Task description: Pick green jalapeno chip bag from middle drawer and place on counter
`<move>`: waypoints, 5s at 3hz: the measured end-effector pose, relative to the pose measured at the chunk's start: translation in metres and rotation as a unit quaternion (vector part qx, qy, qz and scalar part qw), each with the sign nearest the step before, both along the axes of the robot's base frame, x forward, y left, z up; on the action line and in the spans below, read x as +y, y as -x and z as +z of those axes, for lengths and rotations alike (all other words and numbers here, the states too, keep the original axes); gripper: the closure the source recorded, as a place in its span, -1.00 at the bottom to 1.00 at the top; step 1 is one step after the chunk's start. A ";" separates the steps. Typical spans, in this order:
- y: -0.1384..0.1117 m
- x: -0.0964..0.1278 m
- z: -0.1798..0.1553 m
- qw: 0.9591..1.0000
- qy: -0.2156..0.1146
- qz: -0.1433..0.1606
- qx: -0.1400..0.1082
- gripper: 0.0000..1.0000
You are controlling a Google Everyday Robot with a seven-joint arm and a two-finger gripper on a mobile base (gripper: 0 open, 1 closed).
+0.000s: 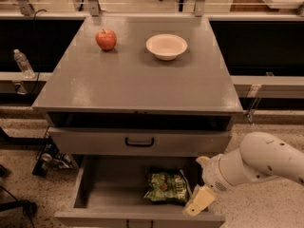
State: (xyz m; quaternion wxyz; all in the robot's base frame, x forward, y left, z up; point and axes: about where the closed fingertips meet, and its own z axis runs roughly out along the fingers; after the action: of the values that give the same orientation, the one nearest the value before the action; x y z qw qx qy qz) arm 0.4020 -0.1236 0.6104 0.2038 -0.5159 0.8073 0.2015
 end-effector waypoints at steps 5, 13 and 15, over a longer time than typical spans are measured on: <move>-0.036 0.012 -0.114 0.999 -0.033 -0.012 -0.005 -1.00; -0.096 0.013 -0.205 0.996 -0.023 -0.039 -0.074 -1.00; -0.102 0.012 -0.225 0.997 0.003 -0.034 -0.075 -1.00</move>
Offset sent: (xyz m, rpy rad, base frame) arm 0.0111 0.0161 -0.0959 0.1023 0.0309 -0.0189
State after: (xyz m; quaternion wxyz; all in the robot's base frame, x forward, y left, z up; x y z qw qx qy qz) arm 0.5036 -0.1111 0.3859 0.2691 -0.5027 0.8073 0.1523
